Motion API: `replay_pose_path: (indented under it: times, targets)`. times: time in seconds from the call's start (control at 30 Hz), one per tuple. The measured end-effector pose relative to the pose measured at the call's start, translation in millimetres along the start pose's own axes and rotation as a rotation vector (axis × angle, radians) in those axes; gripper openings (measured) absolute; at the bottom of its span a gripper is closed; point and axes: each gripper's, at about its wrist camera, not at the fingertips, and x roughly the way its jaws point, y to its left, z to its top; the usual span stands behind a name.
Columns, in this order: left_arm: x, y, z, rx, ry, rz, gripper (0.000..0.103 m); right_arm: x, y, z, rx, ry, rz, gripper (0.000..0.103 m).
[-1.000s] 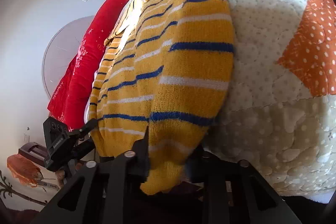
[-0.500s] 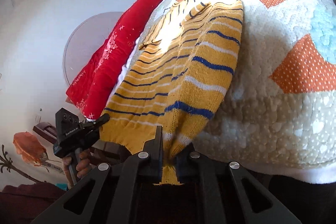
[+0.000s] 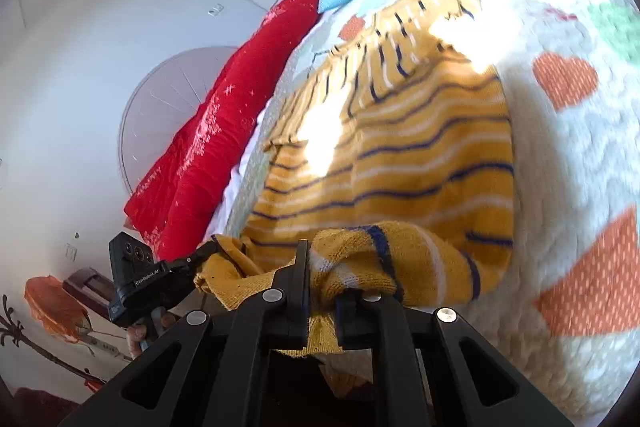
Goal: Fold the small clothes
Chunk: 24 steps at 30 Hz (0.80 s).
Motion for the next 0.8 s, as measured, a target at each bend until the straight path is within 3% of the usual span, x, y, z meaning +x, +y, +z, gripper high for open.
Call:
replay_pose_path:
  times: [0.17,0.3,0.6,0.67,0.7,0.73,0.8]
  targets:
    - [33,-19,64,0.042,-0.037,0.002,0.013,15,18,65,-0.05,-0.075,-0.027,0.01]
    - [73,-16,108,-0.005,-0.011,0.006,0.013,38,18,111,-0.049,-0.103,-0.067,0.01]
    - [147,0,164,-0.076,0.072,0.004,0.014,88,-18,181,0.035,-0.073,-0.091,0.013]
    - [164,10,178,-0.131,0.083,-0.028,0.019,101,-29,196,0.068,-0.063,-0.089,0.014]
    - [170,14,185,-0.162,0.081,-0.042,0.028,106,-37,203,0.093,-0.058,-0.089,0.014]
    - [176,19,192,-0.189,0.067,-0.043,0.043,113,-45,210,0.12,-0.053,-0.089,0.017]
    - [182,30,206,-0.244,0.018,-0.043,0.058,125,-62,223,0.179,-0.048,-0.087,0.023]
